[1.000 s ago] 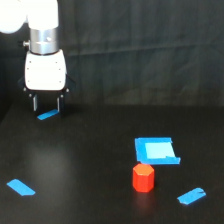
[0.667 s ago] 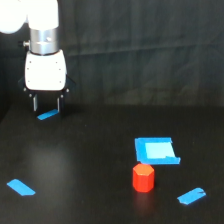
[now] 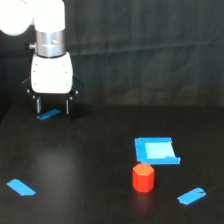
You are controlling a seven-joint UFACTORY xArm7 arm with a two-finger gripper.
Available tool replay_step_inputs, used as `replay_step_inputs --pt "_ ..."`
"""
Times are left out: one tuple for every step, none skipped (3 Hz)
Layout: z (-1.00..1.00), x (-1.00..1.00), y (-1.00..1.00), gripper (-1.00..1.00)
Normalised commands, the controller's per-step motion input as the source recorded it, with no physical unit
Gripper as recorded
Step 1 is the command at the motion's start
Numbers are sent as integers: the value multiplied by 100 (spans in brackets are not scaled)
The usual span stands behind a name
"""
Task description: Pick up the red object from the table
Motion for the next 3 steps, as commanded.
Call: replay_step_inputs --pt "-11 77 -65 97" --pt "-17 88 -83 100" --pt "-29 86 -81 100"
